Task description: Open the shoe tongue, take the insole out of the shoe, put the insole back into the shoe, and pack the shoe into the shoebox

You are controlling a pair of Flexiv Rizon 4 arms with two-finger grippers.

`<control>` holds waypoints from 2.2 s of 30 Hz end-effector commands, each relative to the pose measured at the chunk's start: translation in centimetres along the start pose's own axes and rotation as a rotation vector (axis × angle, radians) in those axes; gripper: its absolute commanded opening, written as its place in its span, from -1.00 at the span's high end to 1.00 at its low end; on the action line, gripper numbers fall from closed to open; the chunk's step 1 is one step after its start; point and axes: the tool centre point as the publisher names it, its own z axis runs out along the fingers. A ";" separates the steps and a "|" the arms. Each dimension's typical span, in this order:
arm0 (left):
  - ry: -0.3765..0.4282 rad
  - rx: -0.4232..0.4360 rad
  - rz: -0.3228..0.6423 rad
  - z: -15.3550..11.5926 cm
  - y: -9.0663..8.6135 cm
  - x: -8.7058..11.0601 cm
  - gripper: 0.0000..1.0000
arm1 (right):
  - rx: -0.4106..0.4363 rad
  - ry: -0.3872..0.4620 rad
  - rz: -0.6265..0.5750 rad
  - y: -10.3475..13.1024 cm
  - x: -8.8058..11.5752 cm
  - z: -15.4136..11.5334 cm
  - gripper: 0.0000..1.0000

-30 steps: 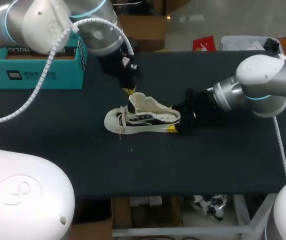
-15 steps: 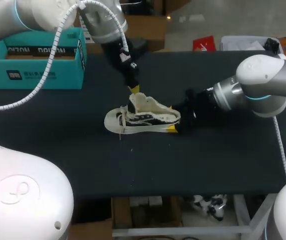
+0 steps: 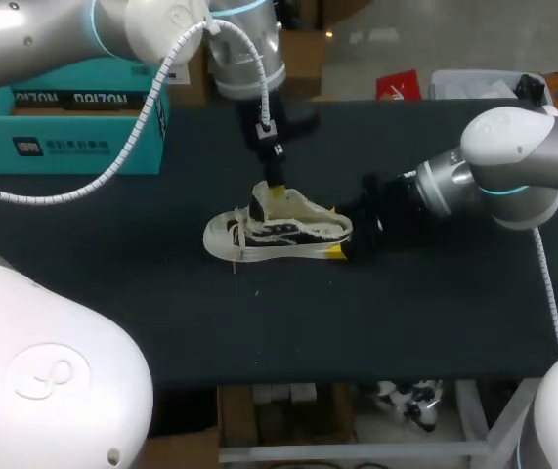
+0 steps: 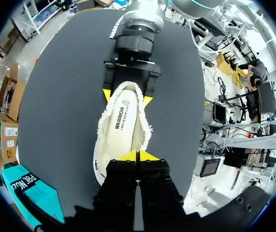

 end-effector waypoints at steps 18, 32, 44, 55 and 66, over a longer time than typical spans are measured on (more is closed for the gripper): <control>0.039 -0.081 0.175 7.7 -0.1 -2.1 1.00 | -0.002 0.002 0.000 -0.3 -0.1 0.1 1.00; 0.030 -0.115 0.198 11.2 0.8 -0.3 1.00 | -0.002 0.002 0.000 -0.3 -0.1 0.1 1.00; -0.060 -0.124 0.152 13.0 2.1 -0.7 1.00 | -0.002 0.002 0.000 -0.3 -0.1 0.1 1.00; -0.063 -0.090 0.158 14.9 2.3 -0.5 1.00 | -0.002 0.002 0.000 -0.3 -0.1 0.1 1.00; -0.114 -0.061 0.154 15.1 1.1 -0.6 0.90 | -0.002 0.002 0.000 -0.3 -0.1 0.1 1.00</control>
